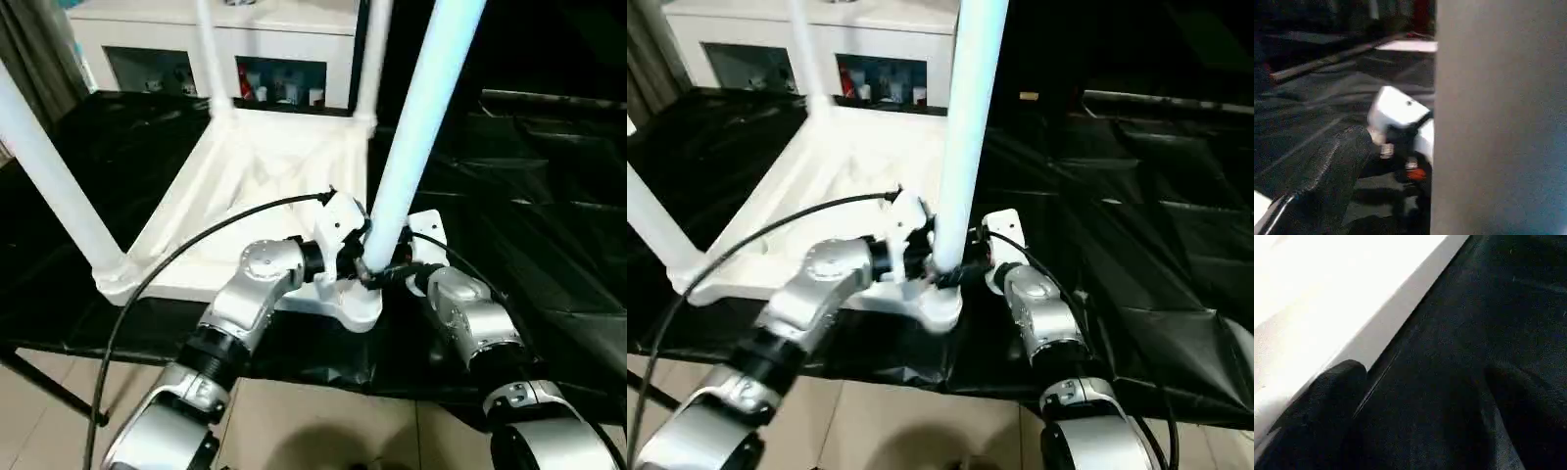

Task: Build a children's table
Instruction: Rotate table base

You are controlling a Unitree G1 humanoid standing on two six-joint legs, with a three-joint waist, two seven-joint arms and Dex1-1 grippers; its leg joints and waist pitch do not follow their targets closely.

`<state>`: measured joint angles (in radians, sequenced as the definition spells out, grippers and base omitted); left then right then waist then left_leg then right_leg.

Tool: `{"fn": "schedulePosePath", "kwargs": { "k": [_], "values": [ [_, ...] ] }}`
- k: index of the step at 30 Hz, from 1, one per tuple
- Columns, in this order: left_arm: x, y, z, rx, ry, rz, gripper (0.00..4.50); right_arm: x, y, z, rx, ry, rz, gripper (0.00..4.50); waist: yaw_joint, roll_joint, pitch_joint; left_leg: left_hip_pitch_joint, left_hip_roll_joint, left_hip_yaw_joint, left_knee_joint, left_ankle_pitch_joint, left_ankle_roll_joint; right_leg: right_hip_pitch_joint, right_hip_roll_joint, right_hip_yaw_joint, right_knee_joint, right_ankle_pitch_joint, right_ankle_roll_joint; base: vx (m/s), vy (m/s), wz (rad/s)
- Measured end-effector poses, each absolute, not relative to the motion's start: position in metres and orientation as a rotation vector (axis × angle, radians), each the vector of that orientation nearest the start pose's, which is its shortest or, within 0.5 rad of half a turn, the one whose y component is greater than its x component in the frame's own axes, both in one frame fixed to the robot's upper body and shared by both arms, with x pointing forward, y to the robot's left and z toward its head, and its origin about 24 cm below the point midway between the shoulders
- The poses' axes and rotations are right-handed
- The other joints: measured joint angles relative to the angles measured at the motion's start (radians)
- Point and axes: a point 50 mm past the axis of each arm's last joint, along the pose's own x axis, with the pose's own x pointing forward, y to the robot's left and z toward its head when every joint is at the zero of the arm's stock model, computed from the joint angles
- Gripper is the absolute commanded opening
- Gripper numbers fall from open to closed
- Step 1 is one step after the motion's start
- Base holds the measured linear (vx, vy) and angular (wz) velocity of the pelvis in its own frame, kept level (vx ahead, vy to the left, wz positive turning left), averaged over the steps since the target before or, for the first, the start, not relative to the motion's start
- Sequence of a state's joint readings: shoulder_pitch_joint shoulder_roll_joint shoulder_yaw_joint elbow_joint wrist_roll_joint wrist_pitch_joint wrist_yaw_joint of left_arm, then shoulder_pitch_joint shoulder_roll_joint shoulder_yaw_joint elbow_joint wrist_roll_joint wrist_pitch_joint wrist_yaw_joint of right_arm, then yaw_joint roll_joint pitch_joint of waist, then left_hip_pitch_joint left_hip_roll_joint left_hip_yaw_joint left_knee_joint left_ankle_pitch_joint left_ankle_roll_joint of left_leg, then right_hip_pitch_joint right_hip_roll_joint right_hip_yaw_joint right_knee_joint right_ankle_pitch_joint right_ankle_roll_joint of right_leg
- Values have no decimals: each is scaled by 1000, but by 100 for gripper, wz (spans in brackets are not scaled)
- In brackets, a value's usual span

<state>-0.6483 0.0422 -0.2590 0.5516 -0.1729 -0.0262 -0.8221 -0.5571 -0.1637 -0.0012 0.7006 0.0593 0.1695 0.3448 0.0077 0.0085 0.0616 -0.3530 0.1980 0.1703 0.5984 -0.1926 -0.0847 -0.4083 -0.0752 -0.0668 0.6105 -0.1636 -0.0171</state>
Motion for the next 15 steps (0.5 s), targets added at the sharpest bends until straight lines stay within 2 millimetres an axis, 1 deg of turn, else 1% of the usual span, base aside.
{"fn": "schedulePosePath", "kwargs": {
  "k": [2,5,6,7,8,10,12,13,15],
  "values": [
    [325,30,98,54,-62,-1194,450,342,-151,35,-83,319,407,447,1,1,0,-2,0,-1,0,0,0,0,0,0,0,2,-3,0,0,0],
    [324,35,108,22,-112,-1245,450,336,-161,43,-109,303,462,447,10,3,-1,-2,1,0,0,0,0,0,0,0,0,2,-4,0,0,0],
    [321,37,110,37,-117,-1280,450,332,-165,47,-136,299,491,447,14,5,-1,-3,1,0,0,0,0,0,0,0,-1,2,-3,0,0,0],
    [318,46,108,78,-98,-1327,450,326,-171,50,-178,302,535,447,21,8,-3,-2,1,-1,-1,0,1,0,0,0,-2,1,-2,0,0,0],
    [316,54,103,100,-66,-1346,450,322,-176,52,-200,307,553,447,23,10,-4,-2,1,-1,-1,0,1,0,0,1,-2,0,-1,0,0,0],
    [312,74,88,158,39,-1375,450,312,-189,54,-266,338,602,447,27,13,-2,-1,1,0,-1,0,1,0,0,1,-2,0,-1,0,0,0],
    [310,87,77,199,120,-1382,450,304,-195,55,-299,367,634,447,28,14,-1,-1,1,0,-1,0,1,0,0,0,-2,-1,0,0,0,0],
    [309,94,72,236,166,-1393,450,299,-198,56,-316,379,661,447,31,15,-1,-1,1,0,-1,0,1,0,0,0,-2,-3,3,0,0,0],
    [309,102,66,282,218,-1389,450,294,-200,60,-338,388,694,447,31,14,-1,1,1,0,-1,0,1,0,0,1,-2,-3,5,0,0,0]
  ]
}}
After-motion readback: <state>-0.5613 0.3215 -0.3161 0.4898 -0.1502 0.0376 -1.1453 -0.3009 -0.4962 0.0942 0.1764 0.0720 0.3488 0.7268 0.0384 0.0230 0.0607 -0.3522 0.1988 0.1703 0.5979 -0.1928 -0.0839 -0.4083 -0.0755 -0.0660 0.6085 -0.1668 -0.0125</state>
